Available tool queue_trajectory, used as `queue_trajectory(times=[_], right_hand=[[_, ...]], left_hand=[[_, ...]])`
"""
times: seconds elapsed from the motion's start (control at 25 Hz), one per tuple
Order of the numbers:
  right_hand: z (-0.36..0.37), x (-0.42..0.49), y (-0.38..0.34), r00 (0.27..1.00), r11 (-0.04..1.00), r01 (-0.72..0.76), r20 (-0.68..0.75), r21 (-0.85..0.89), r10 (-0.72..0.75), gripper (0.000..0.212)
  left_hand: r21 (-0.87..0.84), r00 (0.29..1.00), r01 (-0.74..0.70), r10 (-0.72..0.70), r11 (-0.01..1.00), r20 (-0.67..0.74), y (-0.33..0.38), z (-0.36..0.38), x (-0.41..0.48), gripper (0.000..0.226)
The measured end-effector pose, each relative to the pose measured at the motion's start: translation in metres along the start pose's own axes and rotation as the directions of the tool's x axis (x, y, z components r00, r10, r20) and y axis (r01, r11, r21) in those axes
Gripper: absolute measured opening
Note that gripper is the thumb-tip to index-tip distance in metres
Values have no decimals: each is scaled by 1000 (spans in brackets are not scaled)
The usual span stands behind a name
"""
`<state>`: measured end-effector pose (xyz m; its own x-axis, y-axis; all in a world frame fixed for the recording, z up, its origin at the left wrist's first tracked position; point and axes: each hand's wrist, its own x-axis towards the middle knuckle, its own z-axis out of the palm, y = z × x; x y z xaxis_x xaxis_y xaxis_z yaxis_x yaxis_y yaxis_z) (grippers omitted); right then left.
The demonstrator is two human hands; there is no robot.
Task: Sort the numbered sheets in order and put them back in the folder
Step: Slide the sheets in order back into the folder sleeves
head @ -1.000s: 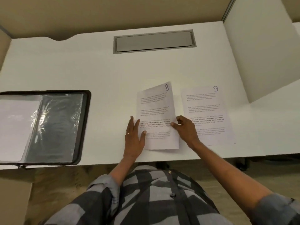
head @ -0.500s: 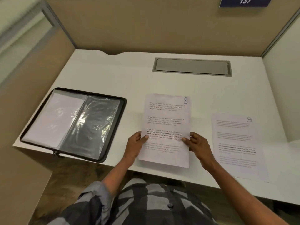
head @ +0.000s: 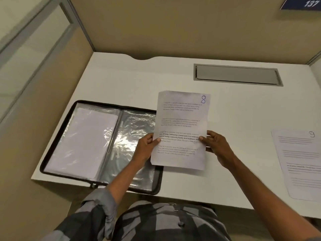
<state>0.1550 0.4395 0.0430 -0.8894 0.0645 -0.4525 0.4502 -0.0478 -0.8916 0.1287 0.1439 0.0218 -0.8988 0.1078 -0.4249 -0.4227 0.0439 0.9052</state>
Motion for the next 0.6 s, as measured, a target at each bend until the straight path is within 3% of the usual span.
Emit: queue_trajectory(times=[0.24, 0.52, 0.6], right_hand=[[89, 28, -13, 993, 999, -33, -113, 27, 36, 29], [137, 74, -32, 984, 992, -84, -150, 95, 97, 27], [141, 91, -42, 982, 989, -84, -159, 121, 103, 24]], left_hand=[[90, 996, -17, 9, 996, 88, 21, -92, 50, 29], [179, 996, -52, 39, 982, 79, 41, -148, 101, 23], [183, 999, -44, 41, 982, 20, 41, -156, 111, 22]])
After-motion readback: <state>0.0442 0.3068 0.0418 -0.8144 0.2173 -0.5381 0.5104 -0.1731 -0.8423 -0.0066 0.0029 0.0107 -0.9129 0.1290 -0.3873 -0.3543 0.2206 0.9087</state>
